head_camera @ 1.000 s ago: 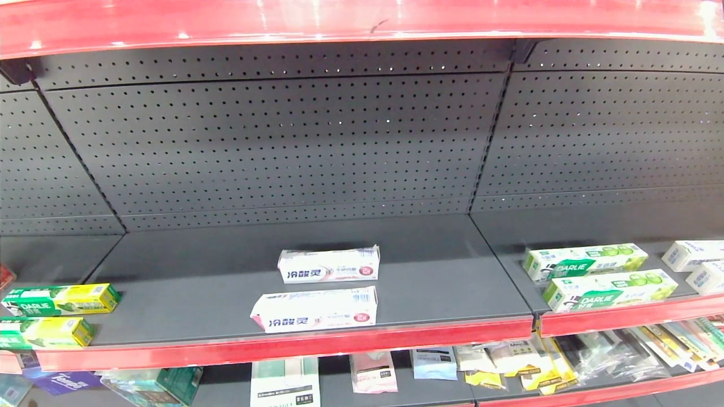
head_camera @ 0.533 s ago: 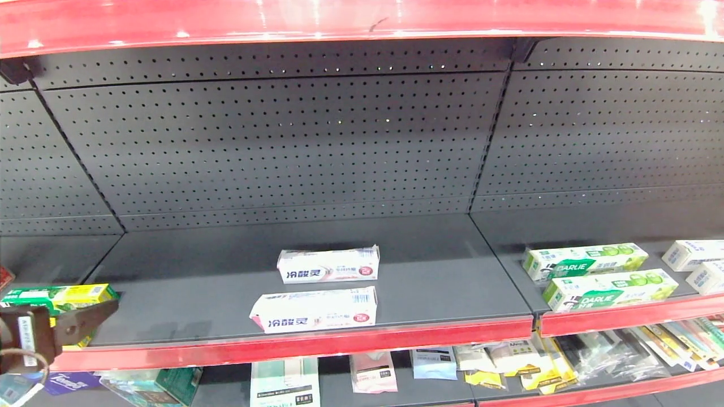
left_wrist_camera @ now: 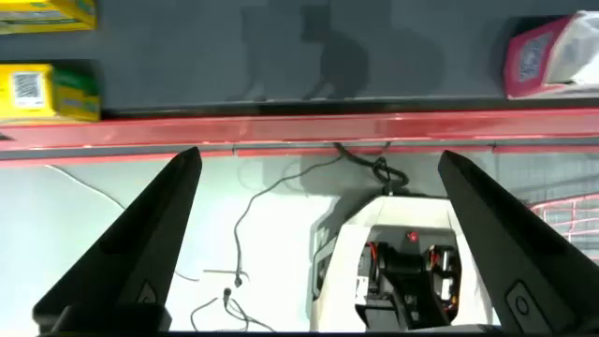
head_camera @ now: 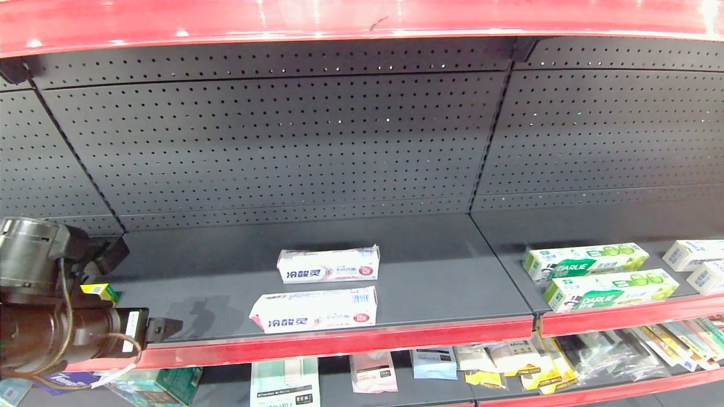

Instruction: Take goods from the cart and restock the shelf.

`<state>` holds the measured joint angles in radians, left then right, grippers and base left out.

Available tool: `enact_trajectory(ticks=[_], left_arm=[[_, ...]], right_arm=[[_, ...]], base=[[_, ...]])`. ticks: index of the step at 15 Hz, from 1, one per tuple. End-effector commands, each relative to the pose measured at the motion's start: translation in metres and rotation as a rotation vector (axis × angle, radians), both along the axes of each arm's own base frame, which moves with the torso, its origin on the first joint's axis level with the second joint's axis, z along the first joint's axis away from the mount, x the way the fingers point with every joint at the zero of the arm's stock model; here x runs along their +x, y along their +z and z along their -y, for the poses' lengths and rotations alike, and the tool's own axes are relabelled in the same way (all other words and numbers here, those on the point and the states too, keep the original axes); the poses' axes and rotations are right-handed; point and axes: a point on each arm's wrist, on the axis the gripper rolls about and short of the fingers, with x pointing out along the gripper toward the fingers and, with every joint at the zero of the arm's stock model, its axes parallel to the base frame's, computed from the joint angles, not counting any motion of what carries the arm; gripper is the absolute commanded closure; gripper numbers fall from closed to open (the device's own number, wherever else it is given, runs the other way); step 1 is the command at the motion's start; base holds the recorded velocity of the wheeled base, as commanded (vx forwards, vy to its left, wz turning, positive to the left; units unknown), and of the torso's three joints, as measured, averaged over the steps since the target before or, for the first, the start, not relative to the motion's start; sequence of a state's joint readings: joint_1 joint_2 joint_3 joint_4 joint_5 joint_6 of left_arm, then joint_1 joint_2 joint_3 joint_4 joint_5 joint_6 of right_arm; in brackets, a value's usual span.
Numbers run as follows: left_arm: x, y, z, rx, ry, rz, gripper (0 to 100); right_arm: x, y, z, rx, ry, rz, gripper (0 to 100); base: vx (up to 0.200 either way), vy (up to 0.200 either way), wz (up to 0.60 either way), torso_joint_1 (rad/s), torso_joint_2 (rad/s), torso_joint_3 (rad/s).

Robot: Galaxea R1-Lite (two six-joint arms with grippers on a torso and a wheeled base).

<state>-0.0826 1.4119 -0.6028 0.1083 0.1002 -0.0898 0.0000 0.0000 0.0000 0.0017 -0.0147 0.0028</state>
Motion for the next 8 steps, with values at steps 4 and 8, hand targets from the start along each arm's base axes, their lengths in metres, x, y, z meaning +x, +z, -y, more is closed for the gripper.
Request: enact_trajectory(ticks=[4,8], left_arm=[[0.046,-0.037,0.006,0.006,-0.010,-0.089,0],[0.058,-0.046,0.011,0.006,-0.026,-0.113,0]], right_arm=[[0.000,0.000,0.000,0.000,-0.001,-0.001,0],[0.000,0.000,0.000,0.000,-0.001,-0.001,0]], base=[[0.000,0.000,0.00,0.000,0.00,0.000],[0.000,0.000,0.00,0.000,0.00,0.000]])
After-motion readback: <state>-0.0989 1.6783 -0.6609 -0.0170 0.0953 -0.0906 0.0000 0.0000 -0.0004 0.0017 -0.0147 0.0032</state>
